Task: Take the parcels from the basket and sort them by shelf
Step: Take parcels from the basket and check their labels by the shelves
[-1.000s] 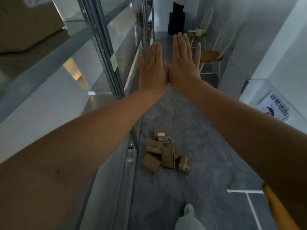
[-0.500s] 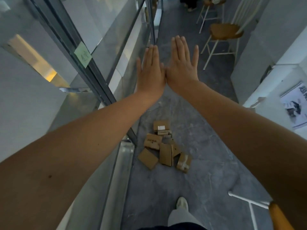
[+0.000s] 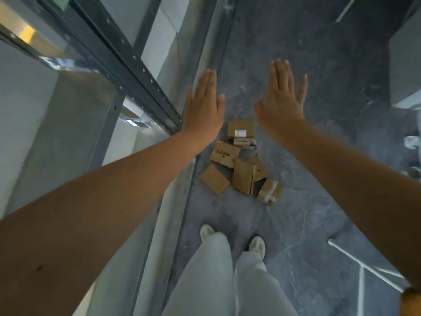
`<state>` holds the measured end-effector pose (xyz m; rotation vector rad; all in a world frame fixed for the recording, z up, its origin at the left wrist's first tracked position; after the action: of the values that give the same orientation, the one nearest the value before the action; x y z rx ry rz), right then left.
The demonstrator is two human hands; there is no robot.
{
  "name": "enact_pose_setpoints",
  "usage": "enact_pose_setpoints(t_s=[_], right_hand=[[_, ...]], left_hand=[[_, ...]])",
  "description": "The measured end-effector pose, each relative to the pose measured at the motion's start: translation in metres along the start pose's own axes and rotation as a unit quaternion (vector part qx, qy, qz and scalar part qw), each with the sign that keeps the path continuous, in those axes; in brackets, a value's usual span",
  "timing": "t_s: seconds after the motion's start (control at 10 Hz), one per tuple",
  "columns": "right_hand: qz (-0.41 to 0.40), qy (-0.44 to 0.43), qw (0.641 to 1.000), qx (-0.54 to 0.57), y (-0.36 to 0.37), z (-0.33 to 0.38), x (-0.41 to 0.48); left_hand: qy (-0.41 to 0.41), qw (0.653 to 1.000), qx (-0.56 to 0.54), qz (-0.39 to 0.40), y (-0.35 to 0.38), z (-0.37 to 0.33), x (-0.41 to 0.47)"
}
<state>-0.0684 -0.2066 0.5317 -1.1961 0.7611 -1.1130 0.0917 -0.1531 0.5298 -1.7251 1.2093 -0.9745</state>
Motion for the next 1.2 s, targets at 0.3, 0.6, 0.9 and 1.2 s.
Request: enact_pose_setpoints(t_s=[0.3,0.6,0.9,1.2], right_hand=[[0.119,0.005,0.993,0.003,0.212,0.018,-0.011],[0.208,0.062,0.976,0.026,0.376,0.026,-0.027],[0.414,0.41,0.783,0.218,0.549,-0.001,-0.092],[0.43,0.579,0.609,0.331,0.693,-0.049,-0.12]], left_hand=[[-0.076,0.991,0.02,0.104,0.151,0.176,-0.009],[-0.093,0.97,-0.076,0.213,0.286,0.264,-0.033],[-0.229,0.916,-0.061,0.324,0.452,0.334,-0.064],[-0.334,0.873,-0.083,0.346,0.591,0.4,-0.084]])
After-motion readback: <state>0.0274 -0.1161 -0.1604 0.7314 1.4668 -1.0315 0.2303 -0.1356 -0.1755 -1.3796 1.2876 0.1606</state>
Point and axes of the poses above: each hand's wrist, its own x-axis towards the middle knuckle, its own y-axis out of the palm, z = x × y, the point moved 2 cm from there along x, towards the middle knuckle, and after that the axes turned 7 degrees about -z, right-handed, at the moved point
